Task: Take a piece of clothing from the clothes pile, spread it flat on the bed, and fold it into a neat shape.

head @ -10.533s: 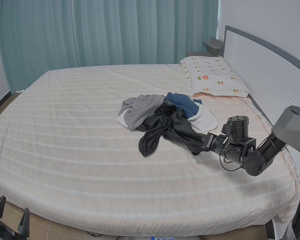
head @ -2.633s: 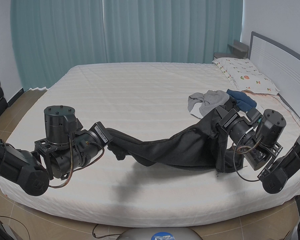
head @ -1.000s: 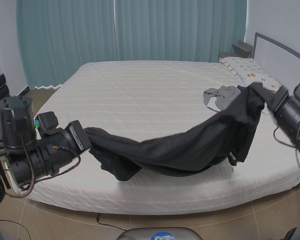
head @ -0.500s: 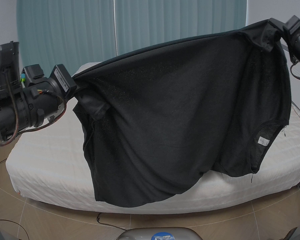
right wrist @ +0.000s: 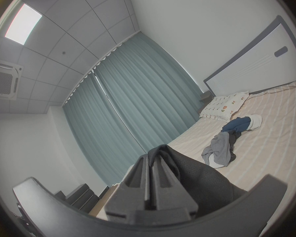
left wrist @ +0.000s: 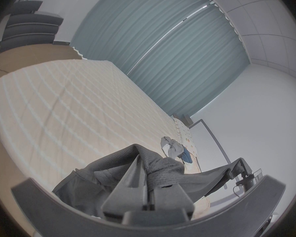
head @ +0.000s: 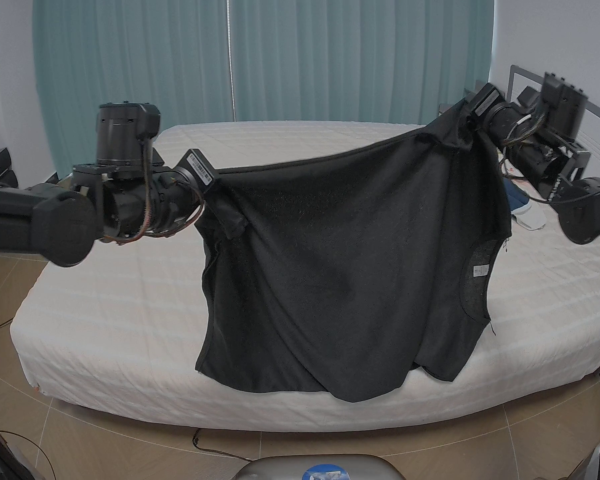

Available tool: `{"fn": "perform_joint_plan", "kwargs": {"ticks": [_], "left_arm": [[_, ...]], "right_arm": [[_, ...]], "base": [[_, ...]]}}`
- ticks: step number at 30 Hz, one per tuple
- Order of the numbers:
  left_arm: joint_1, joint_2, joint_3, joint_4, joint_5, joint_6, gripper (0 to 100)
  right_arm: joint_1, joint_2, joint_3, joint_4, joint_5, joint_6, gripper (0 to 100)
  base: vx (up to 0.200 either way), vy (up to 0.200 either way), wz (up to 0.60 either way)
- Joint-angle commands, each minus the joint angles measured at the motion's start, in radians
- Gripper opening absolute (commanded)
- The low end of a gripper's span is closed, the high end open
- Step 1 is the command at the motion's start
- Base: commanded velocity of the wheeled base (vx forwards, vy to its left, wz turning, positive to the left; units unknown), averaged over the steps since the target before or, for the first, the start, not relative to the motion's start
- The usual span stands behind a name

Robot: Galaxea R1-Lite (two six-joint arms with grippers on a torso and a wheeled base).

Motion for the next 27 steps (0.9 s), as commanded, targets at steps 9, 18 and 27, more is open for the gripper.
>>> {"fn": "perform_joint_plan", "kwargs": {"ticks": [9,18,27], "left_arm": [[0.060,0.460,-0.229,-0.208,-0.009,-0.052,0],[0.052,0.620,-0.253,-0.329,0.004,-0.049,0],[0.057,0.758,-0.370,-0.349,0.007,-0.094,0]], "right_arm": [[-0.018,0.405,-0.164,-0.185,-0.008,-0.009,0],[-0.018,0.615,-0.189,-0.301,-0.037,-0.015,0],[-0.031,0.774,-0.334,-0.297,-0.103,-0.013,0]], "base": [[0.200,0.000,0.00],[0.156,0.000,0.00],[0.000,0.000,0.00]]}}
